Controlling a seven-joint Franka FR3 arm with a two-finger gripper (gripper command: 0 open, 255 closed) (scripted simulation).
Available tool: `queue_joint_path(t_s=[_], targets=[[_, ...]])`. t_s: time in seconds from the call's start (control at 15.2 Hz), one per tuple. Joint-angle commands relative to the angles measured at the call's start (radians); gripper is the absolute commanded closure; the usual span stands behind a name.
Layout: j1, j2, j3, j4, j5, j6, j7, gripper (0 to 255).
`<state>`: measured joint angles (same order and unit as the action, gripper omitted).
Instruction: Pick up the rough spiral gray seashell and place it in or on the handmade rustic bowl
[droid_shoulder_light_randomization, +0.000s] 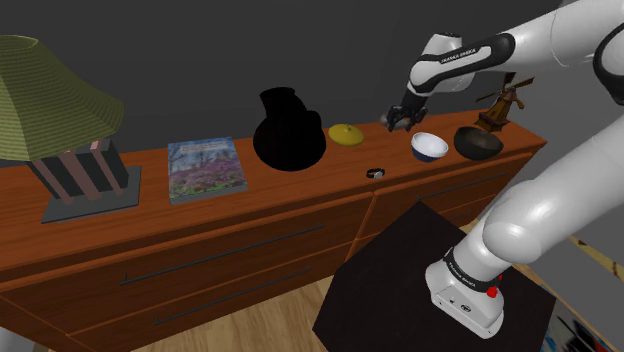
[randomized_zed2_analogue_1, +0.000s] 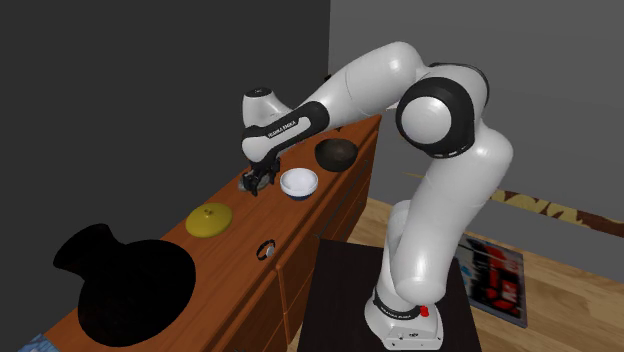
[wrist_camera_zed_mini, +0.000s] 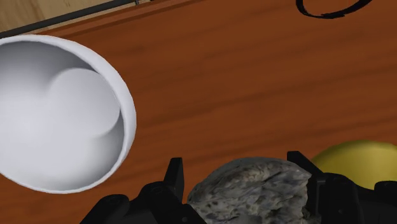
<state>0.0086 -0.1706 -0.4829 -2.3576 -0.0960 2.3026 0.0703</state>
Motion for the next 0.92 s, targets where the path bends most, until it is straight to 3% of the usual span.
queue_joint_path(t_s=[0.0, 0.59, 0.86], targets=[[-0.001, -0.017, 0.004, 0.014, -0.008, -0.03, 0.005, 255], [-0.004, -0.068, 0.019, 0.084, -0.025, -0.148, 0.021, 255], [-0.047, -0.094, -0.041, 0.064, -0.043, -0.146, -0.071, 255]])
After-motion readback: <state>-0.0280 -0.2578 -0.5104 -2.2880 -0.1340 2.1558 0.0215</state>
